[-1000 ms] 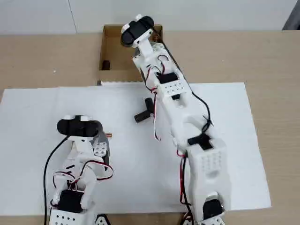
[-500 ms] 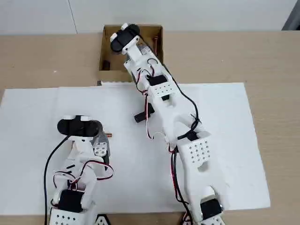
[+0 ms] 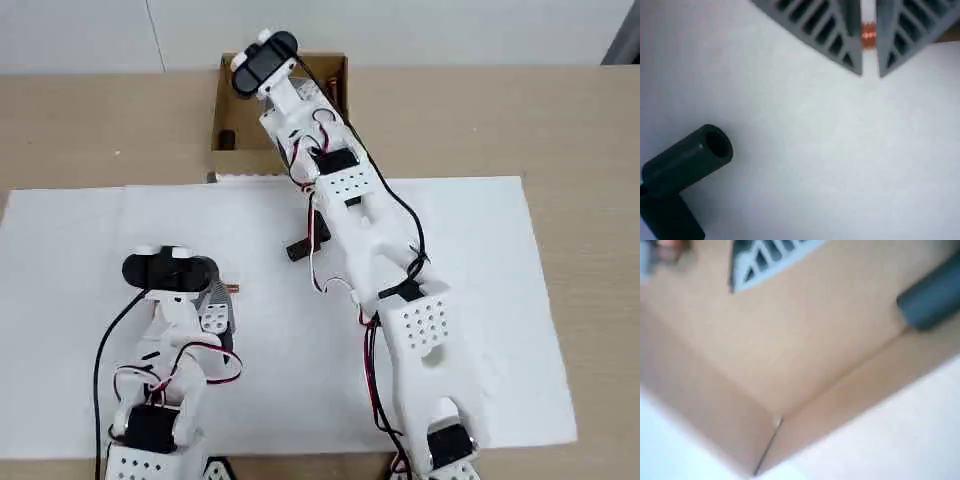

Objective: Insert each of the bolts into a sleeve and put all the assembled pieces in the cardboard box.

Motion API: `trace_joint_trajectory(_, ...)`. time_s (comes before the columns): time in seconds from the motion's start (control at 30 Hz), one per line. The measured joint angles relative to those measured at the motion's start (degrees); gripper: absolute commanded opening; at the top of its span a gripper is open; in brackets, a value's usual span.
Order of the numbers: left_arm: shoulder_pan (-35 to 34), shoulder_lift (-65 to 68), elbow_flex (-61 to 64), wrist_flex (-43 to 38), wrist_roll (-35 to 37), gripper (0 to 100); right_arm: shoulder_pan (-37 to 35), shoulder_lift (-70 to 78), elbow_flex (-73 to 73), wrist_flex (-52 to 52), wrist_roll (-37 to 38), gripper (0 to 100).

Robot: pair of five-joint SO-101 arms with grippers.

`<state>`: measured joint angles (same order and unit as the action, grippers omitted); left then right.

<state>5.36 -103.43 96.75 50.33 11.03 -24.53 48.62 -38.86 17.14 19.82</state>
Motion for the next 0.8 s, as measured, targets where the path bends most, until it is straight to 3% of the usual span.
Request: trace_joint_trajectory(0.8, 0.0, 0.0, 0.0, 0.0, 0.0, 1, -0.1, -20.1, -4.8, 59.1, 0.0, 0.3)
